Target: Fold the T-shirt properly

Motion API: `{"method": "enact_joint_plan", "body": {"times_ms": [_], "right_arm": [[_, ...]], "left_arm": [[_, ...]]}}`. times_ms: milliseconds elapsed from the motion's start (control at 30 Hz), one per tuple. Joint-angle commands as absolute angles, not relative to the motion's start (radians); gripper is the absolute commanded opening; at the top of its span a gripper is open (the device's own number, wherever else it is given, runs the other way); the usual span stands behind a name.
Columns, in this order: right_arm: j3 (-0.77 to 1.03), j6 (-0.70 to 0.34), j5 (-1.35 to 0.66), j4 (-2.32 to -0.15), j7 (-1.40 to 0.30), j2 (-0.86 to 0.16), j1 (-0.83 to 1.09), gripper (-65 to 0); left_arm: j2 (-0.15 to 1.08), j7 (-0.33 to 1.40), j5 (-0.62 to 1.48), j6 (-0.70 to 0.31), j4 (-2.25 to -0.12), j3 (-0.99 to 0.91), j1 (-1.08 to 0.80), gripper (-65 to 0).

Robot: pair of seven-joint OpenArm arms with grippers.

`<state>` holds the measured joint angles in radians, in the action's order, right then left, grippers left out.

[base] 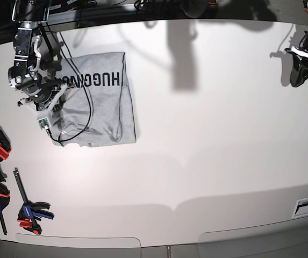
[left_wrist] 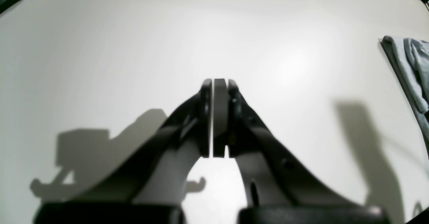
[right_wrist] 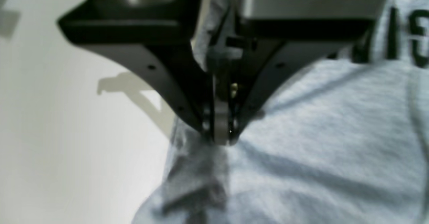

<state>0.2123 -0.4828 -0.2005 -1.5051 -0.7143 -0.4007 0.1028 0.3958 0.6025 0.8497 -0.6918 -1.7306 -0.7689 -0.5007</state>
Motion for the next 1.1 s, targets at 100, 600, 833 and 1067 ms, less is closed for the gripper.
{"method": "enact_joint_plan", "body": {"times_ms": [100, 600, 833, 1067], "right_arm": [[0.219, -0.483, -0.268, -1.520, -0.677, -0.415, 0.065, -65.0], [0.228, -0.501, -0.374, -1.768, -0.806, -0.415, 0.015, -65.0], [0.276, -0.559, -0.514, -2.007, -0.856, -0.406, 0.239, -65.0], [0.288, -0.570, -0.609, -2.135, -0.907, -0.407, 0.492, -65.0]], "left_arm": [[0.414, 0.529, 0.872, -0.698, -1.748, -0.778, -0.501, -65.0], [0.413, 0.524, 0.874, -0.698, -1.851, -0.965, -0.542, -65.0], [0.411, 0.625, 0.909, -0.698, -1.938, -1.082, -0.735, -65.0], [0.295, 0.764, 1.183, -0.698, -1.938, -1.097, -0.889, -65.0]]}}
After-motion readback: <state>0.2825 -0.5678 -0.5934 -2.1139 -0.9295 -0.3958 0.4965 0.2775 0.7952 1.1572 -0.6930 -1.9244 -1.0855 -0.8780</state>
